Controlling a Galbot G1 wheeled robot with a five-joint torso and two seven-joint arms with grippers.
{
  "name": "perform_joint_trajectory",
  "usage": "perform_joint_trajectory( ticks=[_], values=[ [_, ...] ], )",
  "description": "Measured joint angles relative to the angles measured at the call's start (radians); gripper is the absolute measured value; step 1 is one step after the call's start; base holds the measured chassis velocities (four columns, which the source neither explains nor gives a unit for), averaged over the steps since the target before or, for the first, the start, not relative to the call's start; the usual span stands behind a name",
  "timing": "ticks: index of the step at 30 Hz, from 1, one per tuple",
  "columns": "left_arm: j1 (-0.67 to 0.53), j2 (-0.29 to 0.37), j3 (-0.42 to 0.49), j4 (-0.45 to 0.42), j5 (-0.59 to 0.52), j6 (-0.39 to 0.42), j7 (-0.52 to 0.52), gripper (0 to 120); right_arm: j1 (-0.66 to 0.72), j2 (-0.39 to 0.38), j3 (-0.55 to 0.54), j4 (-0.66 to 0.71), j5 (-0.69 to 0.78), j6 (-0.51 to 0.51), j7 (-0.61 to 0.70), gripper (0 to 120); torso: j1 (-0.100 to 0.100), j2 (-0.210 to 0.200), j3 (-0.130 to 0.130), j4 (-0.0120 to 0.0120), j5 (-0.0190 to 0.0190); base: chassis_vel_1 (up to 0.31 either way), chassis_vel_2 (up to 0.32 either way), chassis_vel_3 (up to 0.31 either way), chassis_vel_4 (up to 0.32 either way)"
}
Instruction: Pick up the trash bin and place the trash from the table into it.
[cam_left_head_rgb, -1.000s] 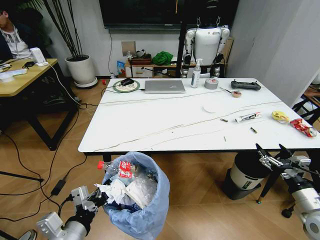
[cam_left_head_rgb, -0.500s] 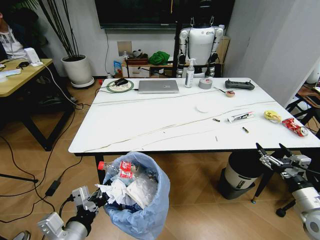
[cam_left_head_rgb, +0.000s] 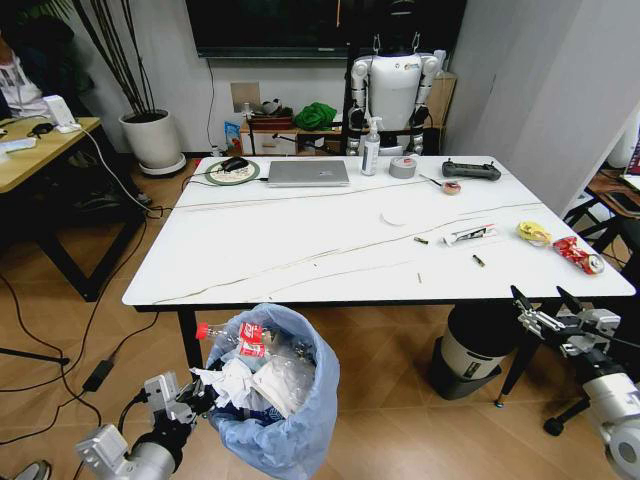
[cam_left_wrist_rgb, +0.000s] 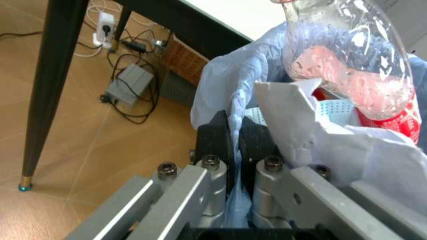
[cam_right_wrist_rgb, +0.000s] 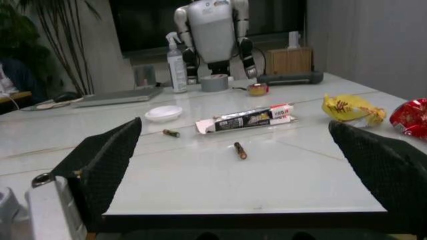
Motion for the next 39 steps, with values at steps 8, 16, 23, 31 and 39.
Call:
perform_joint_trajectory(
  ticks=[8,16,23,31,39],
  values=[
    [0.007,-0.007,0.007,0.001,0.021,-0.002,0.006,0,-0.002,0.000,0.000,0.002,0.000,-0.001,-0.002,100,0.000,0.000,0.000,0.0000,0.0002,-0.063,-0.056,0.058,0.057],
    [0.012,-0.006,-0.002,-0.001,0.024,-0.004,0.008,0,0.000,0.000,-0.006,0.008,-0.003,-0.001,-0.002,100,0.000,0.000,0.000,0.0002,-0.0001,-0.043,-0.057,0.047,0.057],
    [0.016,-0.006,-0.004,-0.005,0.025,-0.005,0.008,0,-0.002,-0.004,-0.007,0.009,-0.005,-0.001,-0.003,100,0.000,0.000,0.000,0.0000,0.0001,-0.052,-0.051,0.060,0.052],
    [0.024,-0.010,-0.011,-0.014,0.026,-0.005,0.008,0,0.000,-0.015,-0.009,0.009,-0.003,-0.001,-0.004,100,0.000,0.000,0.000,-0.0001,0.0000,-0.060,-0.056,0.041,0.056],
    [0.033,-0.014,-0.018,-0.020,0.031,-0.006,0.009,0,0.009,-0.023,-0.018,0.012,-0.010,0.003,-0.004,100,0.000,0.000,0.000,-0.0002,0.0002,-0.031,-0.027,0.034,0.028]
  ],
)
